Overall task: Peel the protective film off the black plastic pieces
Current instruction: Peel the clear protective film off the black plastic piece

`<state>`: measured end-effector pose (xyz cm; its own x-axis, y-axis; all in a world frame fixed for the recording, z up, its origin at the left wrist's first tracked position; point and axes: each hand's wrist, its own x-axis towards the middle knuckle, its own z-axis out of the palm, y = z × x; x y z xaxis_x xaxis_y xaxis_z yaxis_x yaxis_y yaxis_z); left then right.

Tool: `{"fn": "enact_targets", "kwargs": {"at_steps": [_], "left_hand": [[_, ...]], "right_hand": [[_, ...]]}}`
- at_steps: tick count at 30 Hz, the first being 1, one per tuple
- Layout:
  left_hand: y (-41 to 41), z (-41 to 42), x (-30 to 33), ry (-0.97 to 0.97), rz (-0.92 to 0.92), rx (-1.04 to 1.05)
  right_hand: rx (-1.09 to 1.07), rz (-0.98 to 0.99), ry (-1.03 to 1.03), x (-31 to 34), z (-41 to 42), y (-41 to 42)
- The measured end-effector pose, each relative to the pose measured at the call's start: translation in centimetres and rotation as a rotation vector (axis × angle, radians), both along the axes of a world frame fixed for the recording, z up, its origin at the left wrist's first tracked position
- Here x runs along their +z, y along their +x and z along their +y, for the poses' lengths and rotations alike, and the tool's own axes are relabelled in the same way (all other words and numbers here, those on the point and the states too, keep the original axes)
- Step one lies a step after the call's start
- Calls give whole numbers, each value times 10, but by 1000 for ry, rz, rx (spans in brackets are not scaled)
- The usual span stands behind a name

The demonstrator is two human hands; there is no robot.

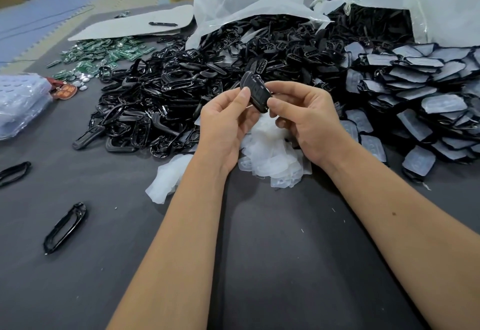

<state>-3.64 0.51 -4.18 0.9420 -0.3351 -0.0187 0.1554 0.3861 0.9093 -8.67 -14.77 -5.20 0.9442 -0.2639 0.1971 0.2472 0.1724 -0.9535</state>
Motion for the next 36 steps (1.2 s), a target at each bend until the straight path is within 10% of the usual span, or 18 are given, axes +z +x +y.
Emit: {"fn": "enact_targets", "kwargs": {"at_steps": [29,36], "left_hand": [[-8,-3,2,14,15,-135],[-13,-12,4,27,19,0]], "right_hand": [[179,89,354,7,-5,-5],[-142,27,-125,24,-9,-13]]}}
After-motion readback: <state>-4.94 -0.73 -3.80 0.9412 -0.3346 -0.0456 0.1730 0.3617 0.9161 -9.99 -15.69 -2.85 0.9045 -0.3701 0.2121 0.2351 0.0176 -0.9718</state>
